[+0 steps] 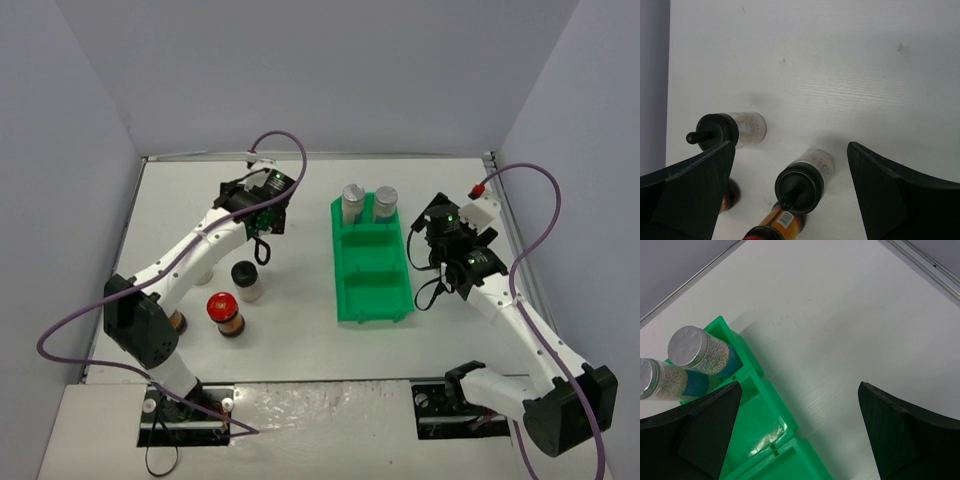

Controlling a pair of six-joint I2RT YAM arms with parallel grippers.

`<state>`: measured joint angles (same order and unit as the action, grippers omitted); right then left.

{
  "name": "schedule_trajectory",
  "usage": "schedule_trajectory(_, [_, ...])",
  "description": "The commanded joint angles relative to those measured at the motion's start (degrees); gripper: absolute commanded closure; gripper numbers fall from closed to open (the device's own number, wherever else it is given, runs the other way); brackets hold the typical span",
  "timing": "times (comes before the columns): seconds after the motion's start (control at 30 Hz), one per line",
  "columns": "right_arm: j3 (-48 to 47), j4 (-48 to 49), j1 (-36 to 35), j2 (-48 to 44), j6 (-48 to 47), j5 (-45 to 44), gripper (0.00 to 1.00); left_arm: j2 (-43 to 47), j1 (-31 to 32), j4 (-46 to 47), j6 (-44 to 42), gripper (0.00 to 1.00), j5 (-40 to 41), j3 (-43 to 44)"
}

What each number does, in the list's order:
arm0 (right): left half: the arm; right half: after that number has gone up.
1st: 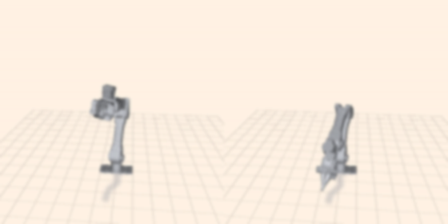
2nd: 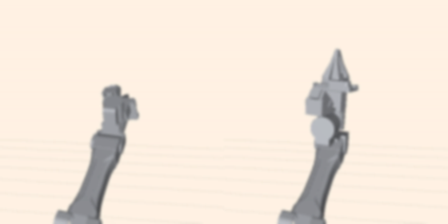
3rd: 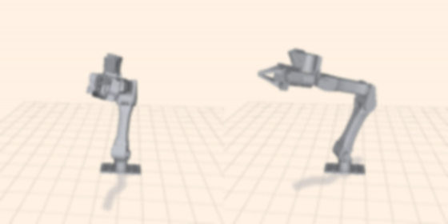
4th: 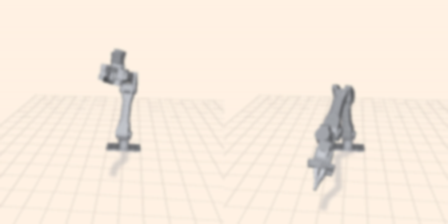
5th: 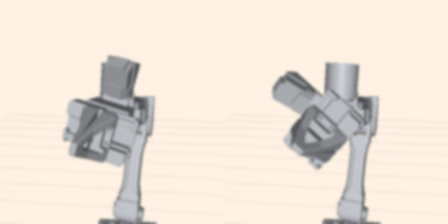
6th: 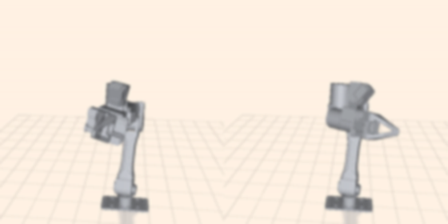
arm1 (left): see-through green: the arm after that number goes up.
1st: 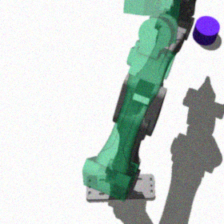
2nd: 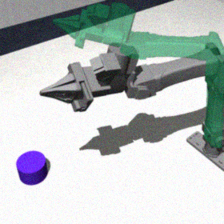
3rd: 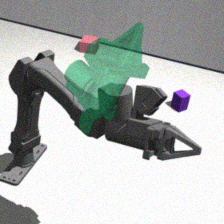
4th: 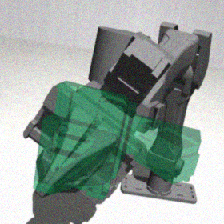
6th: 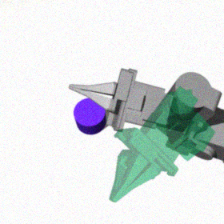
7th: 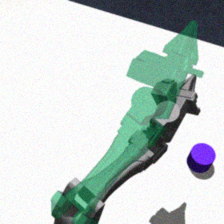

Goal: Organize the condiment bottles

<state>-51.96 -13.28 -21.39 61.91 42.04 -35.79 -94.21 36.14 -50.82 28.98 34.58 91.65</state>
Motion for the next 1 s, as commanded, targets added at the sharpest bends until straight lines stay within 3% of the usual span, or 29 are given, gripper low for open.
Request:
schedule_trajectory(0.0, [0.11, 3.61, -0.23, 1.02, 1.11, -0.43, 0.0, 5.87, -3.8, 0.29, 3.89, 0.07, 1.83, 0.29])
schedule_trajectory(0.23, [0.66, 4.08, -0.23, 0.96, 1.37, 0.05, 0.0, 8.51, -10.81, 3.37, 6.86, 0.07, -11.74, -6.4])
schedule_trajectory(0.53, [1.08, 4.59, -0.23, 1.56, 1.73, 0.73, 0.0, 9.95, -10.73, 4.79, 7.51, 0.08, -21.39, -14.38])
schedule_trajectory(0.97, [1.52, 4.69, -0.3, 1.38, 1.82, 0.69, 0.0, 10.25, -9.54, 5.14, 11.8, 0.08, -26.63, -20.94])
